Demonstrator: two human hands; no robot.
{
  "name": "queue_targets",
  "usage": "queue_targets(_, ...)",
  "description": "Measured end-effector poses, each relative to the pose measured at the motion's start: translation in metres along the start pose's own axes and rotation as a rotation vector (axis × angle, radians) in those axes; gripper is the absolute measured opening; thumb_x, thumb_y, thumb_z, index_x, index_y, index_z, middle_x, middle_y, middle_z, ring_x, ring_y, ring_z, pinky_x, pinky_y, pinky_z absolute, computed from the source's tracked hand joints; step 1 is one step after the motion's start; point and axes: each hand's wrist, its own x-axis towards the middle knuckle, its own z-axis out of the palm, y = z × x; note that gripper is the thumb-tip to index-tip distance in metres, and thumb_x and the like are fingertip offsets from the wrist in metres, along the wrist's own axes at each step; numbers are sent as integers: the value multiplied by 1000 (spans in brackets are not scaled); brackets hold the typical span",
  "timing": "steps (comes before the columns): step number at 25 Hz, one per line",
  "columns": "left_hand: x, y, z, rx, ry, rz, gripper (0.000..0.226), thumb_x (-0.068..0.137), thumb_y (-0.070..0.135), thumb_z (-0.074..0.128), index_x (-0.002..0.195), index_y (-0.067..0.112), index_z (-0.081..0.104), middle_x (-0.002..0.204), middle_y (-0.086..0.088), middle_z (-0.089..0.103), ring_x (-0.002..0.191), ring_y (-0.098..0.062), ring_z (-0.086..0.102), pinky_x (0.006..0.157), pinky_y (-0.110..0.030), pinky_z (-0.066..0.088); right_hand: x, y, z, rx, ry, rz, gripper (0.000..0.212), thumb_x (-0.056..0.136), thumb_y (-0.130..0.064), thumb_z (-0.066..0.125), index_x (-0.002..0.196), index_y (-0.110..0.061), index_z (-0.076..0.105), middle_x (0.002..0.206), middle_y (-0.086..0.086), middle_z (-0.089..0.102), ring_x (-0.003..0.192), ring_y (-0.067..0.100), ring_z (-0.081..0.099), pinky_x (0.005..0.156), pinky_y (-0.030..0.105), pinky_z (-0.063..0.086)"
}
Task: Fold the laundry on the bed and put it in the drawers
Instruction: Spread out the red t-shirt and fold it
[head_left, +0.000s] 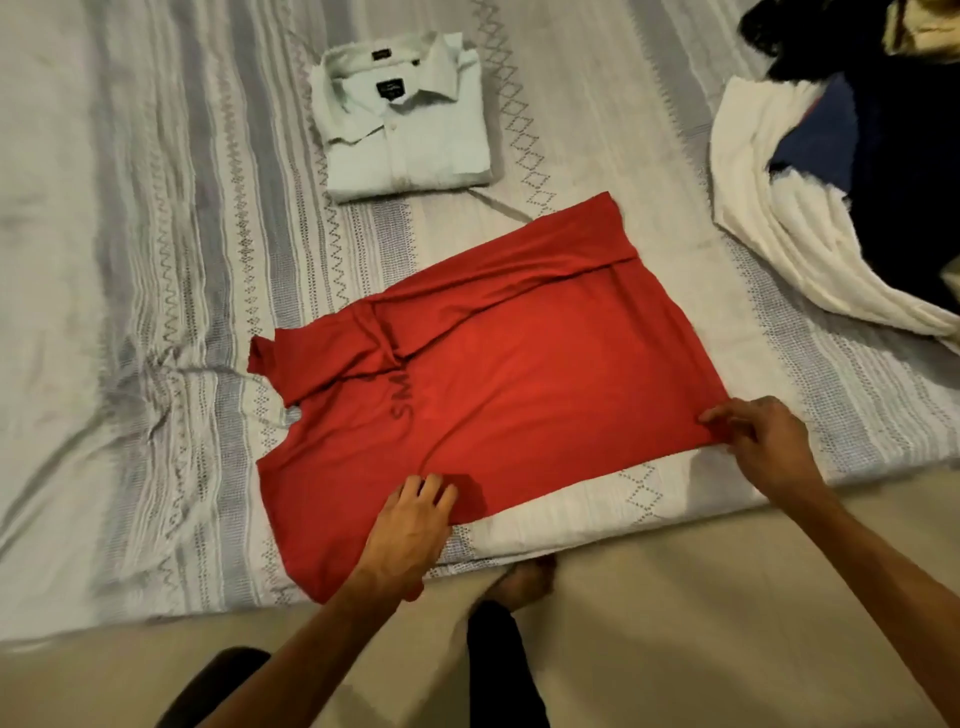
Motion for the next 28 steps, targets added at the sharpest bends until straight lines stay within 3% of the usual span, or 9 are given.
queue_targets(4,3,-2,16,-12,202,-62,48,56,6,85,101,13,68,92,-7,61,82,-30,60,63,-40,58,-12,-2,15,-538,-13,-278,36,83,-15,74,118,-7,68,132,22,50,107,43,60,90,49,51)
queue_targets(6,-2,-2,16,-55,252,-108,53,51,1,83,100,12,67,90,-7,60,80,-31,60,61,-41,56,-21,-5,14,-831,72,-469,39,80,-23,66,116,-8,65,136,21,52,115,41,55,96,59,42)
queue_targets(11,-29,-18,9,-222,271,-289,57,54,7,82,108,11,66,92,-7,63,82,-34,61,68,-45,53,-11,-19,-5,-941,62,-532,21,85,-12,68,105,-10,74,112,15,66,104,38,63,103,66,40)
queue_targets(14,-36,-31,22,-494,283,-247,51,70,9,67,119,20,65,106,-1,66,96,-29,62,83,-44,53,-3,-30,-19,-765,105,-532,33,94,-36,49,109,-14,69,119,14,67,114,36,61,105,57,38)
queue_targets(17,-41,-44,18,-817,308,-154,45,83,18,53,121,40,63,117,23,66,110,-6,60,97,-28,47,7,-45,-39,-476,63,-458,13,94,-25,65,85,-16,62,123,12,69,121,32,59,101,49,45)
queue_targets(20,-34,-69,-5,-1012,343,-193,7,95,36,69,101,37,72,99,22,75,95,2,69,84,-21,52,15,-69,-52,-108,-5,-265,17,90,-8,76,80,-19,66,103,-4,75,109,10,65,91,22,44)
queue_targets(22,-8,-93,-23,-1019,327,-191,31,91,54,70,88,24,73,77,14,71,74,3,65,70,-26,50,46,-81,-56,89,-80,-151,18,95,-8,69,78,-15,67,83,-3,74,86,7,68,76,13,46)
queue_targets(25,35,-128,-35,-956,313,-218,61,86,70,59,73,11,59,60,7,47,56,0,46,59,-31,39,98,-80,-42,297,-132,26,14,96,-13,66,83,-15,70,80,3,72,81,22,65,77,30,52)
queue_targets(28,65,-140,-39,-915,322,-268,54,91,67,61,74,17,54,58,10,46,55,-4,47,59,-27,38,129,-80,-18,336,-137,68,7,98,-21,69,97,-15,72,90,2,74,92,27,67,76,36,51)
